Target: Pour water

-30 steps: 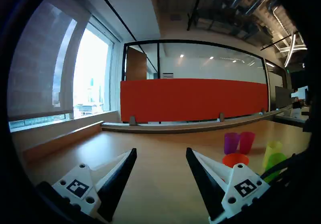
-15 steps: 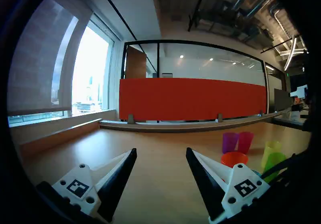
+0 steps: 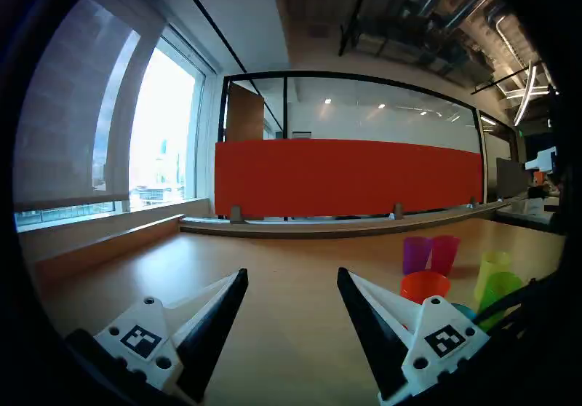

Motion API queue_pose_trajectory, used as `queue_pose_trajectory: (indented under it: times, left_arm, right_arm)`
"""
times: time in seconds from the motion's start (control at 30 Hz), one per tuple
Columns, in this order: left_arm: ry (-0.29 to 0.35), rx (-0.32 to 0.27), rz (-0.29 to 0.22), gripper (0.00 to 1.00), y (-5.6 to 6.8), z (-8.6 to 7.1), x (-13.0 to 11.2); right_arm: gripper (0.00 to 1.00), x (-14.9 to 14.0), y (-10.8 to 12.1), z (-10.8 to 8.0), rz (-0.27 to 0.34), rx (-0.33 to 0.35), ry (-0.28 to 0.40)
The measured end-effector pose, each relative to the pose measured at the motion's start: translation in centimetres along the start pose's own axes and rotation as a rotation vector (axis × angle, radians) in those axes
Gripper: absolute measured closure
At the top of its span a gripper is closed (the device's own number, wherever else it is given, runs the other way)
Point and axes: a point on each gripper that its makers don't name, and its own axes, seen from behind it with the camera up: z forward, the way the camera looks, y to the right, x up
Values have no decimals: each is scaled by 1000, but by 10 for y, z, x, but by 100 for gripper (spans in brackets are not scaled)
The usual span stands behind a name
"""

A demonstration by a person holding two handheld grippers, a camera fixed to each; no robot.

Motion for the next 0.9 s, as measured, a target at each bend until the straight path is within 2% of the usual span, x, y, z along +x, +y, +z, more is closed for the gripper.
queue_pose_trajectory:
  times: [0.9]
  left_arm:
    - [-2, -11, 4, 9, 2, -4, 0]
  right_arm:
    - [0, 8, 8, -5, 0, -1, 27]
